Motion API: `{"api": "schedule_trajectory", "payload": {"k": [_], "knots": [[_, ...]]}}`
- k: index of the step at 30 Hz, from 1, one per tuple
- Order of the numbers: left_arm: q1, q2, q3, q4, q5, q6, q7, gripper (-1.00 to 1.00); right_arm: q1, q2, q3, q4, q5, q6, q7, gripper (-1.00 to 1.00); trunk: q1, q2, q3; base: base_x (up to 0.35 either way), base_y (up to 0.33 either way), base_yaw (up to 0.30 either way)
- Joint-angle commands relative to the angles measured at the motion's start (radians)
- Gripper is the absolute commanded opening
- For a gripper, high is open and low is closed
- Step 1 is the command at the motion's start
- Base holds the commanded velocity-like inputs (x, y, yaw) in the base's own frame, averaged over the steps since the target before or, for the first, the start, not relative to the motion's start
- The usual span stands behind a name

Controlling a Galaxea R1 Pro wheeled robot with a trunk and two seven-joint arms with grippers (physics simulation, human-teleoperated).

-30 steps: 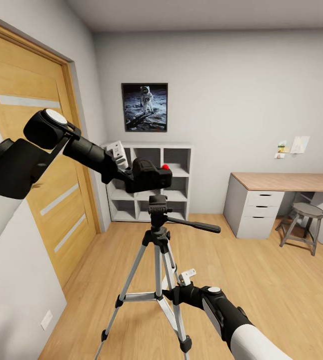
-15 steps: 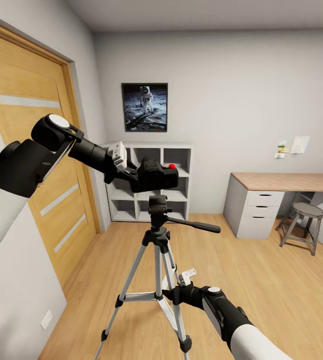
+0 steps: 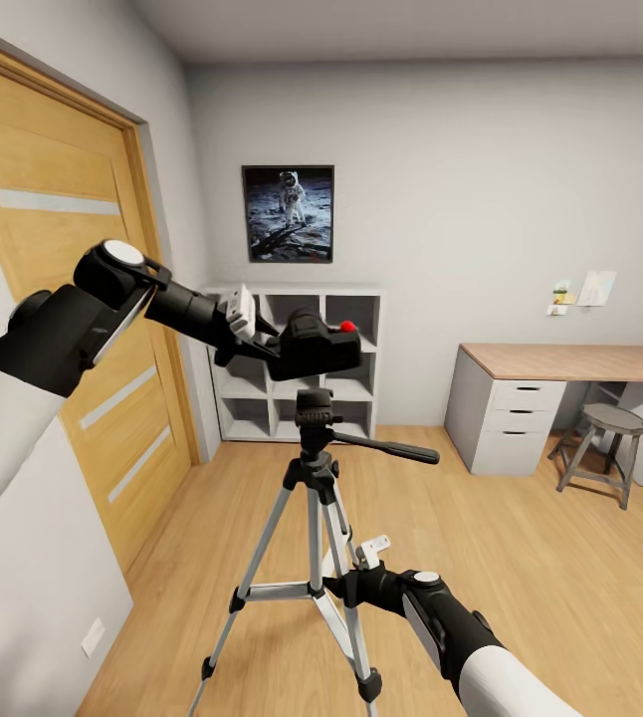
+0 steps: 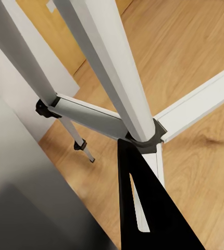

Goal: Attach the digital camera to the camera tripod in the bedroom.

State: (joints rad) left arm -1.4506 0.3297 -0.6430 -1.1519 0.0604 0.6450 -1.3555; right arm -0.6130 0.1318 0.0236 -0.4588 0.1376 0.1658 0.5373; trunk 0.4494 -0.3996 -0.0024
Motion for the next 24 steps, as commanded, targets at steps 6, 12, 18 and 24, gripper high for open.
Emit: {"api": "schedule_trajectory", "payload": {"k": [6,12,18,24], "knots": [[-0.001,-0.016,-0.003,0.052,0.028,-0.031,0.001,-1.0,0.001,0.0,0.007,-0.001,0.023,0.001,-0.022,-1.0,0.001,0.0,-0.001,0.0,0.0,0.0],[-0.001,-0.022,-0.003,0.082,0.03,-0.036,-0.01,-1.0,0.001,0.0,0.007,0.0,0.023,0.001,-0.022,-1.0,0.001,0.0,-0.001,0.0,0.0,0.0],[-0.001,-0.022,-0.003,0.086,0.029,-0.037,-0.021,-1.0,0.001,0.0,0.007,0.0,0.023,0.001,-0.022,-1.0,0.001,0.0,-0.001,0.0,0.0,0.0],[-0.001,-0.019,-0.003,0.09,0.029,-0.04,-0.037,-1.0,0.001,0.0,0.007,-0.001,0.023,0.001,-0.022,-1.0,0.001,0.0,-0.001,0.0,0.0,0.0]]}}
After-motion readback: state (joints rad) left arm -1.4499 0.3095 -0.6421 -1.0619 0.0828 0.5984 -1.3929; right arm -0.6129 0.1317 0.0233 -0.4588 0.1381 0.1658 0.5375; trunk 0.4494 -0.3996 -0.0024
